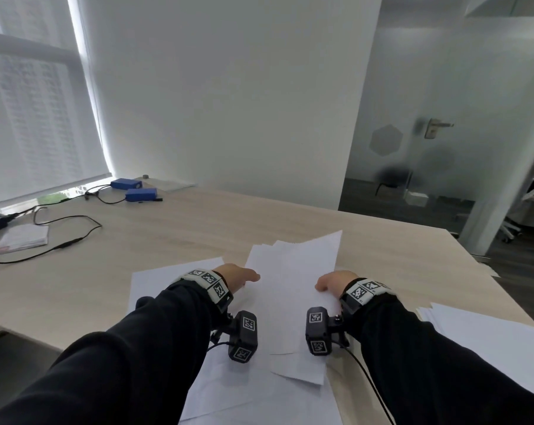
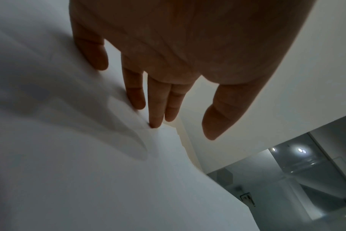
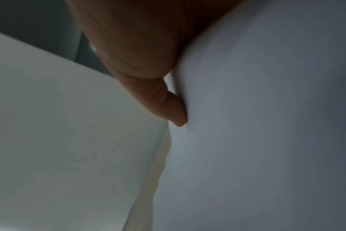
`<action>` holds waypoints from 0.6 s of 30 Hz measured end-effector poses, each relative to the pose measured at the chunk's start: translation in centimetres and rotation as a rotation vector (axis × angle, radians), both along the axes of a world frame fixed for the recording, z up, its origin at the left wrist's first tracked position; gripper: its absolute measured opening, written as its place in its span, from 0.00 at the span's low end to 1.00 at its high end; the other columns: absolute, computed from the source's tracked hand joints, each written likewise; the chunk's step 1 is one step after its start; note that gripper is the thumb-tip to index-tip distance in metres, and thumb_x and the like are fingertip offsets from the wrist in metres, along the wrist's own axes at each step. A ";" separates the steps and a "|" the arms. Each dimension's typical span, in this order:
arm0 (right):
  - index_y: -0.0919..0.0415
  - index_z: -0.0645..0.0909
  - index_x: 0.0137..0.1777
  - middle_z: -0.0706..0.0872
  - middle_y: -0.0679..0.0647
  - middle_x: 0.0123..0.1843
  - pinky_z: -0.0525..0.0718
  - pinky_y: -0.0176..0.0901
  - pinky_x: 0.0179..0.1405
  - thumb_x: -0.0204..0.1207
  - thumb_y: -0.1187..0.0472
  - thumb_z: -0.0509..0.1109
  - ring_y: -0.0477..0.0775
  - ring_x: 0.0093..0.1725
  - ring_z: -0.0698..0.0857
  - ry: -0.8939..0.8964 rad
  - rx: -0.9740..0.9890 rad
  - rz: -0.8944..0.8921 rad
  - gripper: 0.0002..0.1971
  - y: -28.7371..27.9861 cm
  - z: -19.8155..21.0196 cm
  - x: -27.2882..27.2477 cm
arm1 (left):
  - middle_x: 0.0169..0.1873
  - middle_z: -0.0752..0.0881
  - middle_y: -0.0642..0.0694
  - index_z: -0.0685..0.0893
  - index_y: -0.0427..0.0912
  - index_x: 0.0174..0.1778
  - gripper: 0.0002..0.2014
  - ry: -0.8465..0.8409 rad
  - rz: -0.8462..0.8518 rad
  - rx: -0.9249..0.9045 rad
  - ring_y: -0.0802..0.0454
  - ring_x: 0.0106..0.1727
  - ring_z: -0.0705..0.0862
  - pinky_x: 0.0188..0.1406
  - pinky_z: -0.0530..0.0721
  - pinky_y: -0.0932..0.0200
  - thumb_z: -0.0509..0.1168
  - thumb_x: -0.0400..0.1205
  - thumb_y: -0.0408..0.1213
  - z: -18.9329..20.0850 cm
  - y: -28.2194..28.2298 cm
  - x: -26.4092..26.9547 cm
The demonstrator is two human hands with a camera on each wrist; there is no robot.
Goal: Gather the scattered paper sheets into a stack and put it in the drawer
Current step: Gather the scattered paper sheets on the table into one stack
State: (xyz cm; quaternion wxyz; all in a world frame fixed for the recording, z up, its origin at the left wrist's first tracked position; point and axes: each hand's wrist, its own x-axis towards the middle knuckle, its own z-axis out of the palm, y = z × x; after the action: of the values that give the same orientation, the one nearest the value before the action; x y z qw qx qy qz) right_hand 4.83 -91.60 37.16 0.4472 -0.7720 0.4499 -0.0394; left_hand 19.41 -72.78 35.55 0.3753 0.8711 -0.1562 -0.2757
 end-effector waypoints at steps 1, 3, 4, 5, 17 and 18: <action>0.68 0.78 0.72 0.81 0.63 0.71 0.79 0.45 0.66 0.81 0.60 0.69 0.62 0.71 0.80 -0.015 -0.024 0.010 0.21 -0.1 0.4 -0.4 | 0.67 0.84 0.40 0.83 0.36 0.67 0.24 0.001 -0.005 0.003 0.40 0.61 0.82 0.58 0.75 0.56 0.69 0.82 0.50 0.0 0.0 -0.1; 0.71 0.82 0.66 0.86 0.65 0.63 0.82 0.45 0.58 0.79 0.65 0.70 0.64 0.63 0.85 -0.103 -0.109 0.049 0.17 -1.0 1.0 -0.9 | 0.69 0.82 0.38 0.81 0.35 0.69 0.24 -0.023 -0.007 0.002 0.38 0.68 0.81 0.58 0.75 0.56 0.67 0.83 0.49 0.2 0.2 -0.3; 0.70 0.85 0.61 0.88 0.64 0.57 0.83 0.46 0.56 0.78 0.66 0.71 0.64 0.57 0.87 -0.191 -0.159 0.055 0.14 -1.3 1.3 -1.4 | 0.70 0.82 0.37 0.80 0.35 0.70 0.25 -0.045 0.002 -0.015 0.38 0.70 0.80 0.60 0.76 0.55 0.67 0.84 0.49 0.3 0.3 -0.3; 0.67 0.86 0.57 0.90 0.63 0.53 0.84 0.46 0.53 0.77 0.67 0.71 0.62 0.51 0.88 -0.299 -0.177 0.058 0.10 -1.5 1.6 -1.9 | 0.71 0.81 0.37 0.79 0.35 0.72 0.26 -0.063 0.024 -0.055 0.38 0.71 0.79 0.63 0.75 0.55 0.68 0.83 0.48 0.3 0.4 -0.2; 0.61 0.88 0.49 0.93 0.59 0.45 0.90 0.53 0.46 0.75 0.72 0.74 0.60 0.41 0.91 -0.921 0.113 0.112 0.07 -0.1 5.4 -4.9 | 0.48 0.92 0.43 0.85 0.40 0.58 0.12 0.009 0.079 -0.928 0.46 0.44 0.90 0.36 0.87 0.59 0.69 0.80 0.24 5.5 0.5 -1.3; 0.60 0.88 0.50 0.93 0.58 0.45 0.90 0.53 0.46 0.75 0.73 0.74 0.59 0.42 0.91 -0.939 0.124 0.112 0.08 0.1 5.2 -5.1 | 0.44 0.92 0.45 0.86 0.41 0.56 0.12 0.017 0.074 -0.952 0.47 0.42 0.91 0.33 0.88 0.60 0.69 0.80 0.23 5.4 0.5 -1.7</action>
State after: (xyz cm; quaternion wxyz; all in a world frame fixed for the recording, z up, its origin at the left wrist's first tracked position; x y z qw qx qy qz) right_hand -0.31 -91.47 42.40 0.6488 -0.6656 0.1582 -0.3330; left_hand 17.73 -72.23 40.99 0.7434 0.6051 -0.2308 -0.1673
